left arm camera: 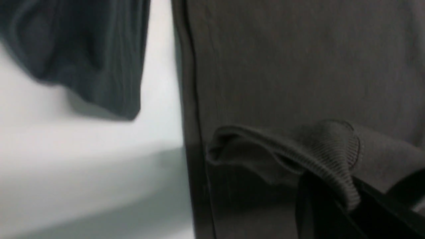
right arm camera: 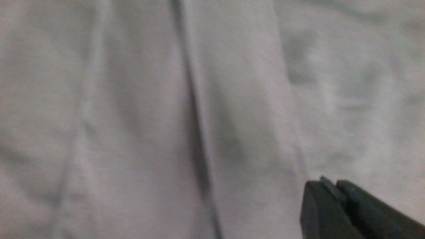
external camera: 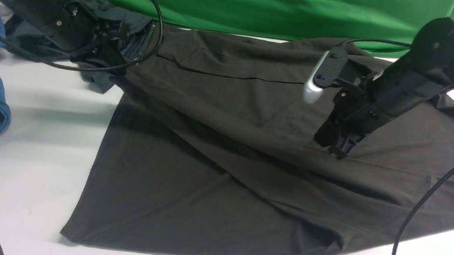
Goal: Fold a long-sleeved shirt on a white desktop.
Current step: 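Fold the left side of the black T-shirt inward over its body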
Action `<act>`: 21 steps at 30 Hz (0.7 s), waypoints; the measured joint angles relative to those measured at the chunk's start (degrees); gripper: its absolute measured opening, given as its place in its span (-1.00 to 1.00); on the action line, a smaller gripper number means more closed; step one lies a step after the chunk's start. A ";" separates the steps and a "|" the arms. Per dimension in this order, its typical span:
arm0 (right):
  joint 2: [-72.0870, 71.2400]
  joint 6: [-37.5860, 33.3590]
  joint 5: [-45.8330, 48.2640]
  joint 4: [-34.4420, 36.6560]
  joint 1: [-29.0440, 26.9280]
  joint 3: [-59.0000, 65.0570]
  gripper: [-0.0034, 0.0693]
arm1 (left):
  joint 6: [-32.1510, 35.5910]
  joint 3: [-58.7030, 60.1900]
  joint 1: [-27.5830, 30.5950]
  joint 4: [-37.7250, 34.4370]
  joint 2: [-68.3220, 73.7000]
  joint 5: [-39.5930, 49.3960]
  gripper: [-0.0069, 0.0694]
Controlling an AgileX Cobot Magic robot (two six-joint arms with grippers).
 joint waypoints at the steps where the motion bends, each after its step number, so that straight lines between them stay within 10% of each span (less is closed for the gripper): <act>1: 0.00 0.32 -1.61 0.00 -0.25 0.39 -0.75 | -0.09 -0.07 -0.11 -0.63 0.73 -1.55 -0.71; 10: 1.58 5.24 -5.10 0.00 -0.56 0.89 -0.39 | -0.33 -0.07 -1.85 -1.50 3.87 -6.95 -0.40; 21: 1.66 10.52 -1.96 0.00 -0.56 -0.84 -0.13 | -7.45 -13.60 -2.08 -0.14 4.78 -3.17 0.72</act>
